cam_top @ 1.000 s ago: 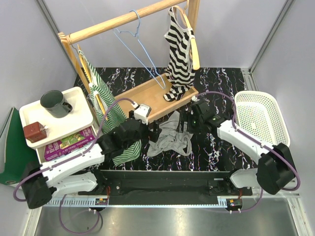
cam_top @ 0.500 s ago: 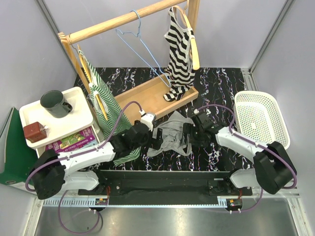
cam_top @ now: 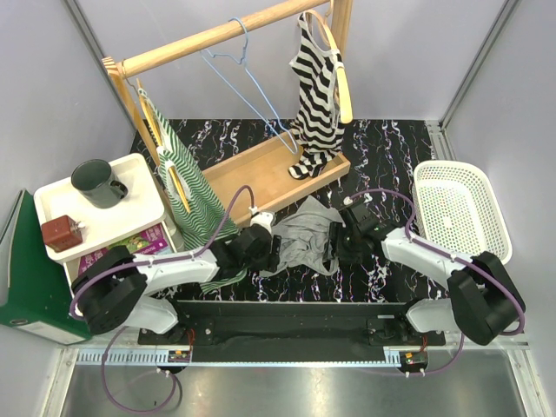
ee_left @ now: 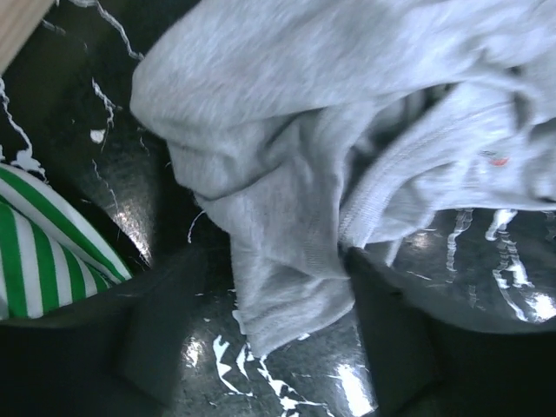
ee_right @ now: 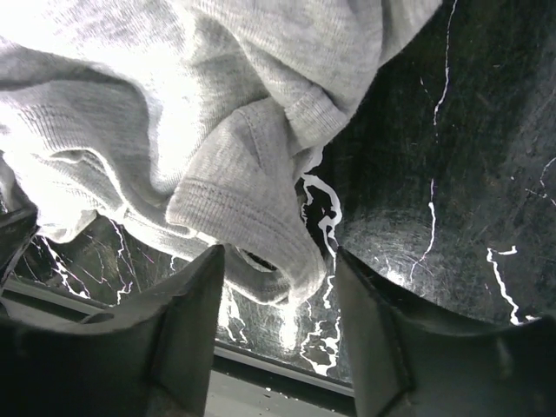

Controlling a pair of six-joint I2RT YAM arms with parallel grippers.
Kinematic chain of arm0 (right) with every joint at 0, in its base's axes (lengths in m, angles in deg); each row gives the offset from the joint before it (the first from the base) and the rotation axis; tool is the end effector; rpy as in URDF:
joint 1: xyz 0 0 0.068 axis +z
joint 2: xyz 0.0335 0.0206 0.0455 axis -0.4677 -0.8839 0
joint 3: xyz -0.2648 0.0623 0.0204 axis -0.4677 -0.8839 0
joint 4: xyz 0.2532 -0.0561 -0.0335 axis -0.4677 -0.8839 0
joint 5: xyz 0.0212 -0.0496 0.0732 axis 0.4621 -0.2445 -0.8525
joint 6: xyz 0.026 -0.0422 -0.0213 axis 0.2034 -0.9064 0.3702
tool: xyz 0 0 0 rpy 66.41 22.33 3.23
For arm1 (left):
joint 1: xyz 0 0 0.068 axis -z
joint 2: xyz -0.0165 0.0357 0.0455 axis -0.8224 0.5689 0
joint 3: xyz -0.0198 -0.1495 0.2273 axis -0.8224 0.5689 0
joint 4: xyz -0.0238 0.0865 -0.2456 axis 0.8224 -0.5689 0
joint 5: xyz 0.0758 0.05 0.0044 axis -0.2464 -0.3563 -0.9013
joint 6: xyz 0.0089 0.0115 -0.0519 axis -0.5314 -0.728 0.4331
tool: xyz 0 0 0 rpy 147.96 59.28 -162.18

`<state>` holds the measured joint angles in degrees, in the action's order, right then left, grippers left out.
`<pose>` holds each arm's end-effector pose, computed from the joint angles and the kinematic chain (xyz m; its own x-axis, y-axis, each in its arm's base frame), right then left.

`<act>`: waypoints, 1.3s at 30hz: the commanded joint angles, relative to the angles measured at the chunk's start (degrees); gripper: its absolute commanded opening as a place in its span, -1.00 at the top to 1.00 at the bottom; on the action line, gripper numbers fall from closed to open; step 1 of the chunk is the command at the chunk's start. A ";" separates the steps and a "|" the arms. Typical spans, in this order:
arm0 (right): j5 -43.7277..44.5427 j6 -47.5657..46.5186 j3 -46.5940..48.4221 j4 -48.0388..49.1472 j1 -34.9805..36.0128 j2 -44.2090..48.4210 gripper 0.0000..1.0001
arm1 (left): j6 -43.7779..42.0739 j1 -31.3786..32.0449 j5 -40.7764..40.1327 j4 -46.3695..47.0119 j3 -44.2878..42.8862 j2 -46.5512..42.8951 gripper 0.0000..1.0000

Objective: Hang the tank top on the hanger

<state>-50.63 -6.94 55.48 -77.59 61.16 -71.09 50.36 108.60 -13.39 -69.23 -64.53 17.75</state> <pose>0.1968 0.1334 0.1732 -0.9392 0.0749 -0.3352 -0.0491 0.9366 0.3469 0.1570 -0.1979 0.1637 -0.7501 0.1332 -0.6478 0.3548 0.9077 -0.2242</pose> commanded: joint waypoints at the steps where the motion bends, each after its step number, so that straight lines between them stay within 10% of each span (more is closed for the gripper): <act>1: -0.79 0.26 0.06 3.15 -0.05 -1.02 -0.03 | 1.61 0.16 -1.20 4.15 -1.57 1.56 -0.05; 4: -0.61 0.35 0.41 3.95 0.03 -1.73 0.55 | 1.52 0.07 -0.84 5.30 -2.27 1.91 0.54; 8: 1.58 0.44 2.60 3.77 -0.05 -0.33 0.73 | -0.93 0.07 -3.12 3.21 -5.52 1.30 1.00; 19: 28.89 -11.85 21.93 -15.74 -2.51 9.86 0.67 | -18.33 -0.72 -19.90 -9.55 -23.71 -4.94 1.00; 31: 41.57 -27.23 47.06 -15.40 -6.73 15.06 0.67 | -35.64 -1.86 -29.05 -9.64 -43.05 -5.47 0.85; 39: 42.21 -28.48 46.40 -14.60 -7.17 16.02 0.64 | -41.37 -2.30 -28.80 -7.09 -45.00 -7.49 0.78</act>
<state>-9.78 -34.15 104.04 -92.65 54.45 -56.14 13.62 106.81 -41.04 -79.37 -109.40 13.12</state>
